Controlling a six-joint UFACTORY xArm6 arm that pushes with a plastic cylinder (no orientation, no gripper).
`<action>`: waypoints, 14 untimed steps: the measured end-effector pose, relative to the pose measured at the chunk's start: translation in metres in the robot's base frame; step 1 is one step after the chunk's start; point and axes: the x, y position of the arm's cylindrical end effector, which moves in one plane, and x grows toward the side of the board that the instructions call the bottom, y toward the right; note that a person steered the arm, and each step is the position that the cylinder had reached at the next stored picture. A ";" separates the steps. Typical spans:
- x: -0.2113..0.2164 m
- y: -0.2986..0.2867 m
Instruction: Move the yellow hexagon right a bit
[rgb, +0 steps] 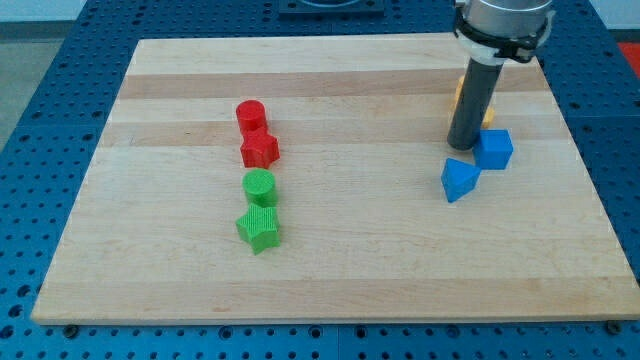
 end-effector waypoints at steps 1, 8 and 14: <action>0.000 0.000; -0.028 -0.025; -0.034 -0.001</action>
